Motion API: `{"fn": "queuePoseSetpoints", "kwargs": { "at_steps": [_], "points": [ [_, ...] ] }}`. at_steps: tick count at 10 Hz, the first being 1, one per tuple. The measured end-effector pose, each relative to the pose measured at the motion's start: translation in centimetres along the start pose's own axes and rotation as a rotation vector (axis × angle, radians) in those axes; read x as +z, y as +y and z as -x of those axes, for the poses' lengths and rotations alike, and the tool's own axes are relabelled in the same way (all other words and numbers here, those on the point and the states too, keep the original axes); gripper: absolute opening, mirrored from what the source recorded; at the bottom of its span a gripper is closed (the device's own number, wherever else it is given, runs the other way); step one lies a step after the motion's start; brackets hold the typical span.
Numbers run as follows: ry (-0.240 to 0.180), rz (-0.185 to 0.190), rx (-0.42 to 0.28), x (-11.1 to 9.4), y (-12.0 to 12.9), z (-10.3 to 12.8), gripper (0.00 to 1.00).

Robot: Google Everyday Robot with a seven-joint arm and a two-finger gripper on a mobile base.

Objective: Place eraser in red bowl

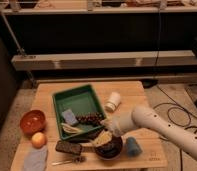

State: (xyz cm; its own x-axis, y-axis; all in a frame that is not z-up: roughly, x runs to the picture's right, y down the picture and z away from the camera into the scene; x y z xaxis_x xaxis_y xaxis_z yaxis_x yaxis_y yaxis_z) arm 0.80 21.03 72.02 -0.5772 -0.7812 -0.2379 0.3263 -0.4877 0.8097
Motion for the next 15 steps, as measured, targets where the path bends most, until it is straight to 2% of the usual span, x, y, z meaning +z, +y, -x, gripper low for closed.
{"fn": "queuePoseSetpoints", "kwargs": {
  "at_steps": [1, 3, 6, 8, 10, 13, 14, 15],
  "points": [
    [-0.008, 0.001, -0.040, 0.0, -0.2, -0.7, 0.80],
    [-0.038, -0.012, -0.155, 0.3, -1.5, -3.5, 0.80],
    [-0.119, -0.039, -0.372, 2.7, -4.6, -9.4, 0.80],
    [-0.193, -0.029, -0.532, 3.8, -6.7, -10.9, 0.80],
    [-0.242, 0.024, -0.581, 4.6, -8.1, -9.8, 0.80],
    [-0.266, 0.108, -0.562, 3.4, -7.7, -6.8, 0.80],
    [-0.267, 0.115, -0.546, 3.1, -7.6, -5.9, 0.80],
    [-0.265, 0.104, -0.526, 3.2, -7.6, -5.6, 0.80]
  ]
}}
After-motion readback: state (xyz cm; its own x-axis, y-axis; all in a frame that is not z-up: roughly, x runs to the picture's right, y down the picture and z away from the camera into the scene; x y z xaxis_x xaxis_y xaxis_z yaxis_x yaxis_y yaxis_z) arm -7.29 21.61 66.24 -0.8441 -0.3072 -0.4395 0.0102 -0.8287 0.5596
